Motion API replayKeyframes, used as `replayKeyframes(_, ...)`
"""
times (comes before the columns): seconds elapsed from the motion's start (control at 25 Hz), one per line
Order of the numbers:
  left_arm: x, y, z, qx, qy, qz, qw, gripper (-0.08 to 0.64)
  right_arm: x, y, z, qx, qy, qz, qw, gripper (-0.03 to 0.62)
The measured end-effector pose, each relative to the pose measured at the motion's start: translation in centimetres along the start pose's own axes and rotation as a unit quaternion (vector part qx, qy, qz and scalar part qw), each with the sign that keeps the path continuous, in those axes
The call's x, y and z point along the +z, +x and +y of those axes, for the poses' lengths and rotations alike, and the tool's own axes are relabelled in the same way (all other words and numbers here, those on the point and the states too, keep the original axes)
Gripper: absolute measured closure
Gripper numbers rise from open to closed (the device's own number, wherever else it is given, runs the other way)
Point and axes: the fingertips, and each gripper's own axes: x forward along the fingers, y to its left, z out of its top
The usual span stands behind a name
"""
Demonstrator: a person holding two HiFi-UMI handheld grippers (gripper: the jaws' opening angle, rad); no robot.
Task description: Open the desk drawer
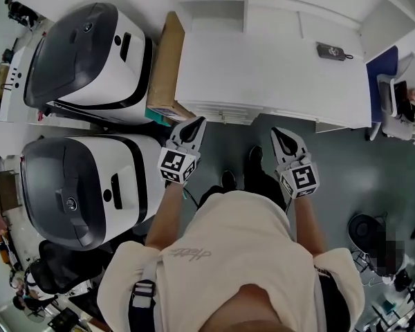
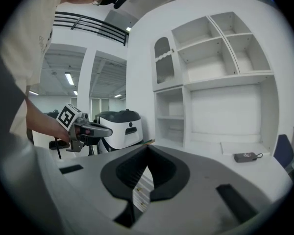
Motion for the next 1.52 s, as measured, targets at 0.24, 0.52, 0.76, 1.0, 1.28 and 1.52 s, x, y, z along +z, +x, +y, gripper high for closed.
replayKeyframes(0.24, 1.6, 4.8, 0.8, 0.023, -0.004, 0.01, 0.9997, 0.557, 1.7, 3.4, -6.1, 0.03, -0.007, -0.021, 0.999, 0.594)
replayKeyframes(0.52, 2.8, 9.0, 0.8, 0.051, -0.014, 0.006, 0.9986, 0.556, 2.8, 5.7, -10.9, 0.06, 0.004, -0.038, 0.997, 0.594)
replayKeyframes(0.76, 3.9, 10.0, 0.9, 0.069, -0.013, -0.003, 0.9975, 0.557, 3.3, 7.3, -11.6, 0.093, -0.007, -0.039, 0.995, 0.594)
replayKeyframes(1.0, 4.2, 9.5, 1.4, 0.071, -0.019, -0.006, 0.9973, 0.557, 3.2, 8.3, -10.5, 0.109, -0.009, -0.033, 0.993, 0.594)
replayKeyframes(1.28, 5.3, 8.8, 2.5, 0.053, -0.012, -0.015, 0.9984, 0.555, 4.9, 8.7, -9.5, 0.087, -0.006, -0.036, 0.996, 0.594)
replayKeyframes(1.52, 6.5, 8.7, 4.0, 0.049, -0.009, -0.022, 0.9985, 0.556, 6.1, 9.0, -8.9, 0.076, -0.01, -0.036, 0.996, 0.594)
